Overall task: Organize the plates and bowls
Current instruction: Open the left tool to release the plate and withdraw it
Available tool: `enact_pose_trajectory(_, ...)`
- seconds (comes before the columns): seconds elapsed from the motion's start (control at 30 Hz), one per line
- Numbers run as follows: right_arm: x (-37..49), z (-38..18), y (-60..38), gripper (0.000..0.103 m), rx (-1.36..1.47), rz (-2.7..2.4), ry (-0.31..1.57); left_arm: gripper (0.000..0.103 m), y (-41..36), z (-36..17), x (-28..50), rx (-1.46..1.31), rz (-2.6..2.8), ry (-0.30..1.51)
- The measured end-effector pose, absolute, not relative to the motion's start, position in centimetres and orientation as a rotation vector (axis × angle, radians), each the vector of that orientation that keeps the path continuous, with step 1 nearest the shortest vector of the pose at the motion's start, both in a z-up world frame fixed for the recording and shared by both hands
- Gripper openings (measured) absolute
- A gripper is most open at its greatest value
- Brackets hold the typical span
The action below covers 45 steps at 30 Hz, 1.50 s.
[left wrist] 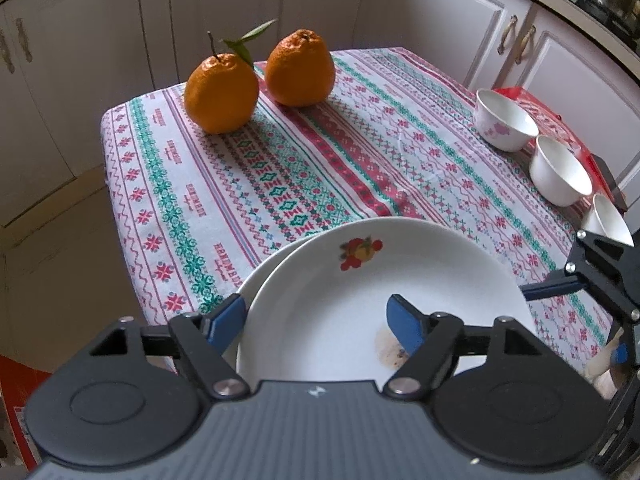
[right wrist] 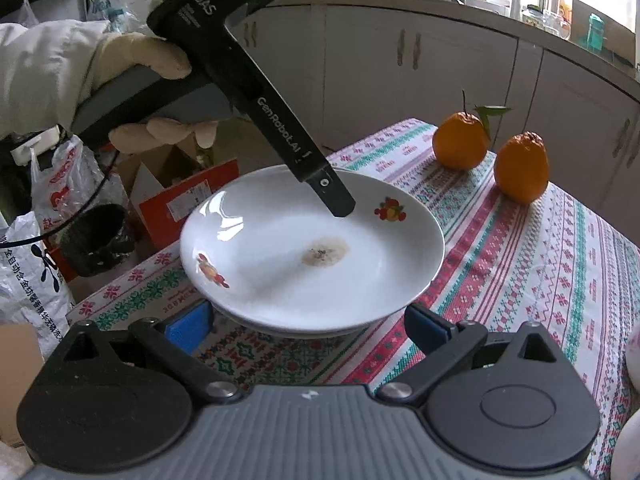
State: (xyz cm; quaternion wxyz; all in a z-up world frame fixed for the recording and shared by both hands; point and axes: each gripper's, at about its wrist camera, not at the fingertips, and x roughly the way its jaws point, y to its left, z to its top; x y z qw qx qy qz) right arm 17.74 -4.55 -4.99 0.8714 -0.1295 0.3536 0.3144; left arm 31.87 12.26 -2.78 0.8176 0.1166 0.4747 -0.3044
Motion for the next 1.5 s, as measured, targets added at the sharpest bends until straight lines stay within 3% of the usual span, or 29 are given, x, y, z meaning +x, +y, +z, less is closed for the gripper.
enact_pose_trajectory(0.17, 18.0, -5.3, -4.5, 0.103, -0.273, 0.662, 0.746, 0.085, 12.5, -2.6, 32.1, 0.251, -0.627, 0.988)
enact_pose_trajectory(0.67, 16.8, -3.3, -6.4, 0.103, -0.263, 0.624, 0.694, 0.086, 11.5, -1.6, 30.5, 0.278, -0.587, 0.929)
enact_pose_trajectory(1.13, 12.0, 1.1, -15.2, 0.103, -0.185, 0.520, 0.604, 0.096, 4.8, 3.5, 17.6, 0.309, -0.467, 0.638)
enact_pose_trajectory(1.27, 10.3, 1.5, -19.0, 0.103, -0.143, 0.460, 0.609, 0.100, 1.9, 3.0, 13.7, 0.246, -0.509, 0.572)
enact_pose_trajectory(1.5, 8.2, 0.6, -26.4, 0.103, -0.085, 0.291, 0.661, 0.100, -5.5, -0.7, 10.5, 0.294, -0.620, 0.537)
